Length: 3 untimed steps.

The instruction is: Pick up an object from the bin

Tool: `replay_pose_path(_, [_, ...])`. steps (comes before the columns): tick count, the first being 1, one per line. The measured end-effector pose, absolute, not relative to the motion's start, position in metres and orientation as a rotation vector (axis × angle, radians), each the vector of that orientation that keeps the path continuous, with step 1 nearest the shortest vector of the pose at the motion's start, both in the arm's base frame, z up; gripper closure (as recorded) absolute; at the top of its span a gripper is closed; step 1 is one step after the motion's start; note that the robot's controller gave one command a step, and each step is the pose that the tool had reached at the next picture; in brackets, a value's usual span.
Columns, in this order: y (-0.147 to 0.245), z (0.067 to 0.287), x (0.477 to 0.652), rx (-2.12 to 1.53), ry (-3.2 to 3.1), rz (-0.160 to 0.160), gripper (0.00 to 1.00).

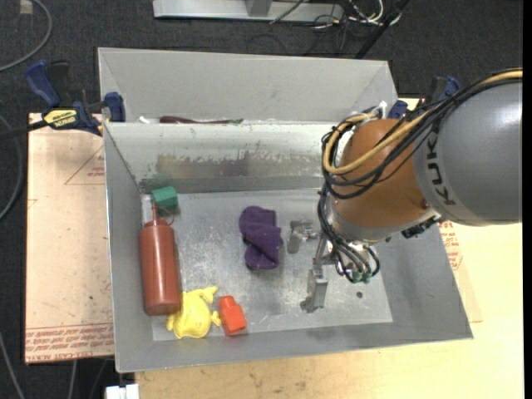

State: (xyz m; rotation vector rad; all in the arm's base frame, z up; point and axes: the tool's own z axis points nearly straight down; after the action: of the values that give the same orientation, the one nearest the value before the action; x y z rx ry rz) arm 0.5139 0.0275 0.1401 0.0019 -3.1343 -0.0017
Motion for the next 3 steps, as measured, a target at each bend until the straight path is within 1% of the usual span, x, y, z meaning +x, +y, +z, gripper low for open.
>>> replay_pose_path(1, [0.027,0.144,0.515,0.001,-3.142,-0.002,0.0])
replay_pose_path(2, [0.037,0.179,0.525,-0.036,-3.131,0.0,0.0])
replay_pose_path(3, [0.07,0.208,0.543,-0.145,-3.15,-0.005,0.0])
